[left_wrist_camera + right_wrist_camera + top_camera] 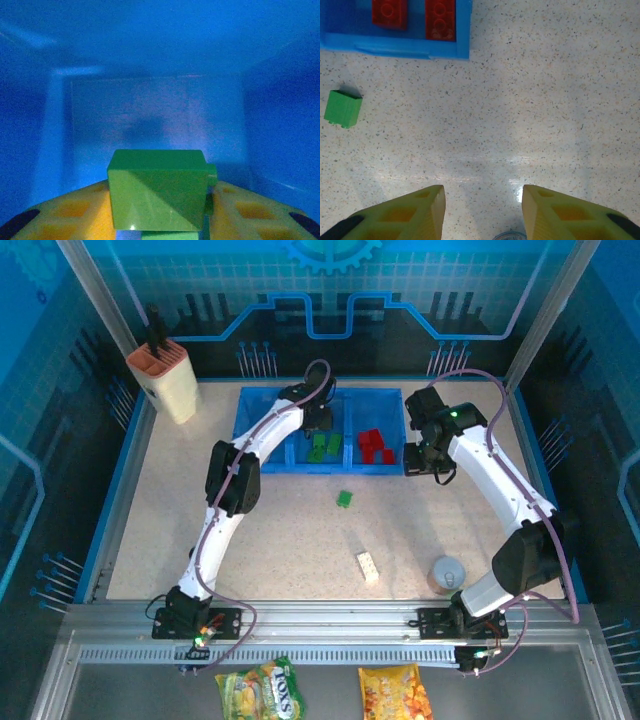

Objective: Sort the legos into containers by color
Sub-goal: Place the lego in the container.

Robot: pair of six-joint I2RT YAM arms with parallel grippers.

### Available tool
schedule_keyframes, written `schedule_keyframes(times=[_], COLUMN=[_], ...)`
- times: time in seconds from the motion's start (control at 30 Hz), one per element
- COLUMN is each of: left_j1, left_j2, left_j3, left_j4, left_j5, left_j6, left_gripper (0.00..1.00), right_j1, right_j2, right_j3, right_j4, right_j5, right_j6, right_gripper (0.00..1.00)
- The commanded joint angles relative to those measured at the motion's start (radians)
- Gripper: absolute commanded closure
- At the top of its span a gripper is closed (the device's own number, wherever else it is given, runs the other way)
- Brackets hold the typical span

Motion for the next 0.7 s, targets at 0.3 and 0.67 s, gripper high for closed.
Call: schedule_keyframes(times=[0.3,0.67], left_j1=[0.009,0.004], left_j2=[0.079,0.039], left_j3=[0.093,0.095], left_j4=[0.035,0.006], left_j5=[-0.004,0.018], left_j6=[0.018,0.019], left_gripper=[0.52,0.44], right_j1=[0.005,0.010], right_j2=[-0.052,-0.074], right_j3=[-0.002,-0.004], right_j4=[-0.046,-0.051], right_j5=[0.028,0.030], right_j6=[0.014,0.024], right_gripper=[0.54,0.55])
